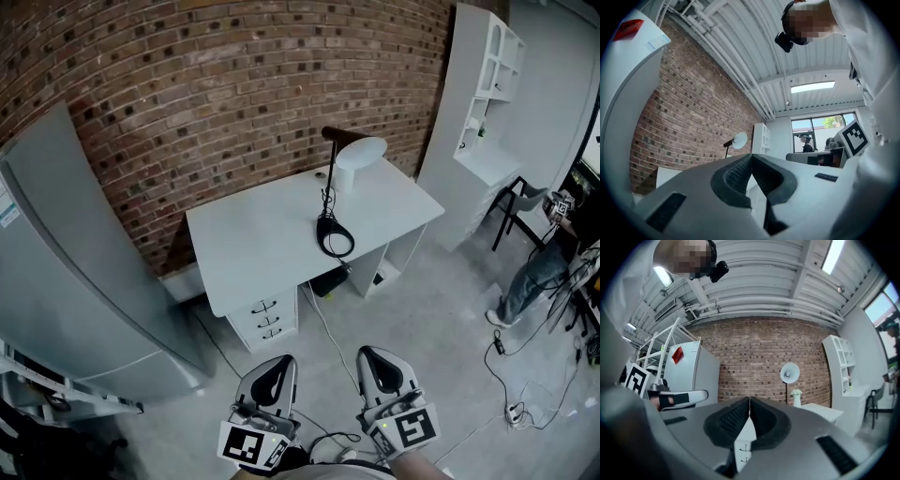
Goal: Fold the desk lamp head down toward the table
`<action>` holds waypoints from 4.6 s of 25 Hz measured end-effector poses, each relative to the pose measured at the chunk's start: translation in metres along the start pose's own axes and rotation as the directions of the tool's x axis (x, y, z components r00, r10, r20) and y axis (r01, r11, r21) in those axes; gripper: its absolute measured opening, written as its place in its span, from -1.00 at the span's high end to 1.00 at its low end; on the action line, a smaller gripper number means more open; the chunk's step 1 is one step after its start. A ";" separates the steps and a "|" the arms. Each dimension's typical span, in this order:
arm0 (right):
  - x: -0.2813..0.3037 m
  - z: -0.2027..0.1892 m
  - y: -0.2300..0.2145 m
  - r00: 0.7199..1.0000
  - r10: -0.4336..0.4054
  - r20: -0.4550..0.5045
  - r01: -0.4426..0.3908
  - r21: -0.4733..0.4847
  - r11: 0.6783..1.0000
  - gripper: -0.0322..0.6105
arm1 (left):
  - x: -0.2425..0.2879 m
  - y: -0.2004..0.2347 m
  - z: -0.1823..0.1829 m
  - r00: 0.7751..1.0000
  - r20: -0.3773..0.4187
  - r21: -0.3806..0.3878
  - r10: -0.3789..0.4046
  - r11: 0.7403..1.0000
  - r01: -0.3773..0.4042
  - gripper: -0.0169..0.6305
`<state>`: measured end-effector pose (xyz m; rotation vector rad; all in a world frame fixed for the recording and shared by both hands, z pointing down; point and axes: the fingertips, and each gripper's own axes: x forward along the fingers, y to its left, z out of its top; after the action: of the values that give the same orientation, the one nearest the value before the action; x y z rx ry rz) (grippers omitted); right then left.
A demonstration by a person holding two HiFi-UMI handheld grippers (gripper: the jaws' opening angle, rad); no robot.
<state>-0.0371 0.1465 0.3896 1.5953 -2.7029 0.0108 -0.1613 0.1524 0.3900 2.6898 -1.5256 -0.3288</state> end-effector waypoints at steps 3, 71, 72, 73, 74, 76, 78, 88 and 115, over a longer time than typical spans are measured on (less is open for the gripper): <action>0.028 0.003 0.005 0.999 -0.038 0.011 0.038 0.001 0.999 0.85 | 0.013 0.027 0.004 0.999 0.006 -0.001 -0.042 0.999 0.042 0.92; 0.301 0.099 -0.245 0.995 0.022 0.097 0.018 -0.395 0.918 0.84 | 0.373 0.086 -0.016 0.994 0.017 0.022 -0.111 0.994 0.110 0.92; 0.302 0.100 -0.246 0.995 0.020 0.093 0.021 -0.414 0.910 0.84 | 0.374 0.085 -0.015 0.993 0.017 0.023 -0.114 0.993 0.114 0.92; 0.302 0.101 -0.247 0.996 0.017 0.090 0.024 -0.436 0.900 0.84 | 0.376 0.084 -0.015 0.993 0.016 0.024 -0.117 0.993 0.117 0.92; 0.303 0.103 -0.249 0.996 0.013 0.088 0.029 -0.461 0.887 0.84 | 0.377 0.084 -0.015 0.993 0.017 0.024 -0.119 0.993 0.119 0.92; 0.303 0.108 -0.251 0.996 0.004 0.086 0.040 -0.508 0.860 0.84 | 0.380 0.084 -0.015 0.993 0.018 0.022 -0.119 0.993 0.119 0.92; 0.303 0.113 -0.254 0.997 -0.006 0.080 0.050 -0.550 0.833 0.83 | 0.381 0.084 -0.015 0.993 0.017 0.019 -0.119 0.993 0.118 0.92; 0.316 0.134 -0.264 0.996 -0.048 0.074 0.087 -0.721 0.687 0.53 | 0.394 0.081 -0.010 0.993 0.013 0.031 -0.120 0.992 0.119 0.92; 0.358 0.128 -0.255 0.998 0.053 -0.017 -0.039 -0.894 0.446 0.47 | 0.408 0.092 0.009 0.997 0.052 0.040 -0.062 0.997 0.060 0.92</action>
<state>0.0135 -0.2908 0.2647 1.1043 -2.0236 -1.2258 -0.0384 -0.2424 0.3247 2.7836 -1.4797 -0.3800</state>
